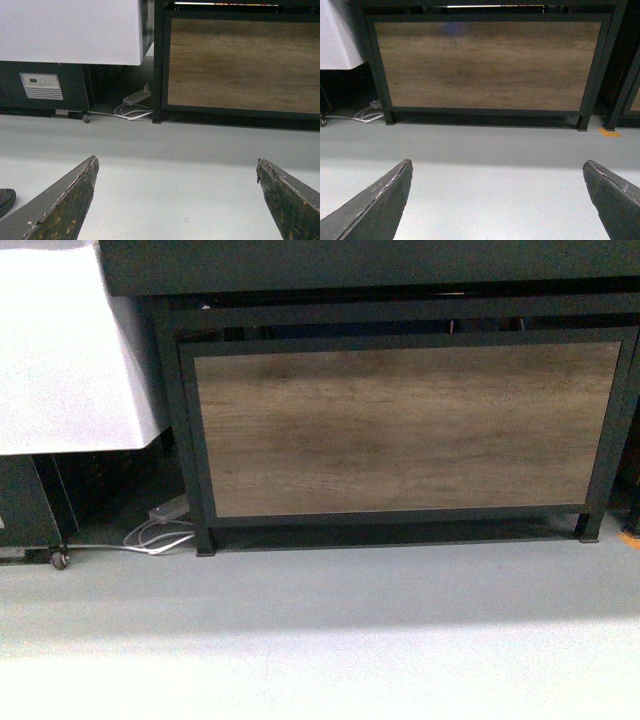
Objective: Pick lemon from shelf
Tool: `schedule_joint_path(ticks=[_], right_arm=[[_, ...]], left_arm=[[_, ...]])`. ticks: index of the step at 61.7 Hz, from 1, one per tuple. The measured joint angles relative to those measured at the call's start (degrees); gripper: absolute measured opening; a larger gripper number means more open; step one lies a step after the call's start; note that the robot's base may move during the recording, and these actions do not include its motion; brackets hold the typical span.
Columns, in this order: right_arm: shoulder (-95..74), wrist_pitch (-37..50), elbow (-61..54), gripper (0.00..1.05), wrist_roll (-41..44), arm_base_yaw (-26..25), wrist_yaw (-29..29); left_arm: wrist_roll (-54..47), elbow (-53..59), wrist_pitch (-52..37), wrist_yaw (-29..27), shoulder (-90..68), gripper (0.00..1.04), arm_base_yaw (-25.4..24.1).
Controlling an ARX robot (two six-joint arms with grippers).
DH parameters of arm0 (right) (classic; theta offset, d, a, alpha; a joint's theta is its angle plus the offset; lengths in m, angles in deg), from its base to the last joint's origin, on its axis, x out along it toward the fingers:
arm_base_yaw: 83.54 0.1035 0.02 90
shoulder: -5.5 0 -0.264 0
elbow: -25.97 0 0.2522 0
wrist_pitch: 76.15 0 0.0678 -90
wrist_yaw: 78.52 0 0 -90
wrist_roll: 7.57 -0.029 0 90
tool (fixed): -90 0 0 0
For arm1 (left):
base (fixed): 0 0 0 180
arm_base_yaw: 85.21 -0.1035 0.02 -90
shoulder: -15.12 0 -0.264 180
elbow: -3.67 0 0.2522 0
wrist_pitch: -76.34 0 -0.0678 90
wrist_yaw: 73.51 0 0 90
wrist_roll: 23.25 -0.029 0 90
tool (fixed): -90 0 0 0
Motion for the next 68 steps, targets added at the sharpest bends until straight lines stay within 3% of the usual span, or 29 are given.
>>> schedule_joint_path(ticks=[68], right_arm=[[0.00,0.00,0.00,1.02,0.00,0.00,0.00]], left_arm=[[0.00,0.00,0.00,0.00,0.00,0.97,0.00]])
